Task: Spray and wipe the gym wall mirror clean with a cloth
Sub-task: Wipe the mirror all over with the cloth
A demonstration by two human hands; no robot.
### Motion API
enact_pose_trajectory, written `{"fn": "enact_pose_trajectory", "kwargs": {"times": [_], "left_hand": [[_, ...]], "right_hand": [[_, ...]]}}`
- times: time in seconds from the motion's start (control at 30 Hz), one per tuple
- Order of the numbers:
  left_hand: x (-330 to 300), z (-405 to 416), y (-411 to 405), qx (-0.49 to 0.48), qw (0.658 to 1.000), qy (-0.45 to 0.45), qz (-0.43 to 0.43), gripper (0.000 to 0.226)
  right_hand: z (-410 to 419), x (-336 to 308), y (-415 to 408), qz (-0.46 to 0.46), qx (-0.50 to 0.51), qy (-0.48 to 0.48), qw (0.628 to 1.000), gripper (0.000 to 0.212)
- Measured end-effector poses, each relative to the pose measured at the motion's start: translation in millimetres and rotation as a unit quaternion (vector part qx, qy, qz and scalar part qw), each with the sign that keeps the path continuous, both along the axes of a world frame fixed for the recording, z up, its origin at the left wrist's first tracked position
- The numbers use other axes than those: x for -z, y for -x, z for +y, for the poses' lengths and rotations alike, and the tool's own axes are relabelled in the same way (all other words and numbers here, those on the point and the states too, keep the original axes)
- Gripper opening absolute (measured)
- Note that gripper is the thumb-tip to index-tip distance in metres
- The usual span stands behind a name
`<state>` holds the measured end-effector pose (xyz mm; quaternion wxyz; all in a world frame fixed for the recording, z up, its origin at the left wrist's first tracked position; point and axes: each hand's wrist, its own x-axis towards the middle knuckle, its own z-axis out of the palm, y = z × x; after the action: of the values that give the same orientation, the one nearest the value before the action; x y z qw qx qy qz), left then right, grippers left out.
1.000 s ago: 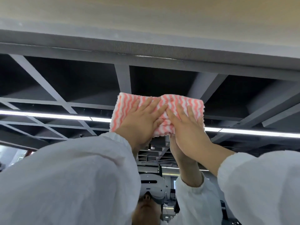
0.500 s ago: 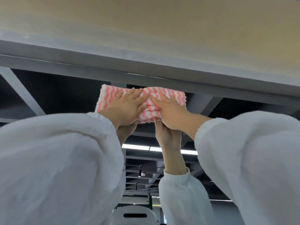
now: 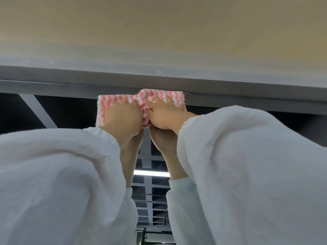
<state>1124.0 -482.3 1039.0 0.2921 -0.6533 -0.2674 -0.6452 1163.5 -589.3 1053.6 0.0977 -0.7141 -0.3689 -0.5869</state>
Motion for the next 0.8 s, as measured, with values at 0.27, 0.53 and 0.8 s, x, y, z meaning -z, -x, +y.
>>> {"fn": "enact_pose_trajectory", "kwargs": {"times": [0.27,0.53,0.8], "left_hand": [[-26.6,-20.4,-30.5,0.145,0.983,0.108,0.036,0.106],[-11.3,-164.6,-83.4,0.207,0.974,0.090,0.013,0.064],[-5.2,-318.6,-180.3,0.267,0.962,0.030,0.056,0.069]], "right_hand": [[-61.4,-6.2,-20.7,-0.001,0.070,-0.023,0.997,0.062],[-185.6,-15.9,-97.7,0.025,0.086,-0.108,0.990,0.058],[-348.4,6.8,-175.3,0.032,0.140,-0.105,0.984,0.070]]}}
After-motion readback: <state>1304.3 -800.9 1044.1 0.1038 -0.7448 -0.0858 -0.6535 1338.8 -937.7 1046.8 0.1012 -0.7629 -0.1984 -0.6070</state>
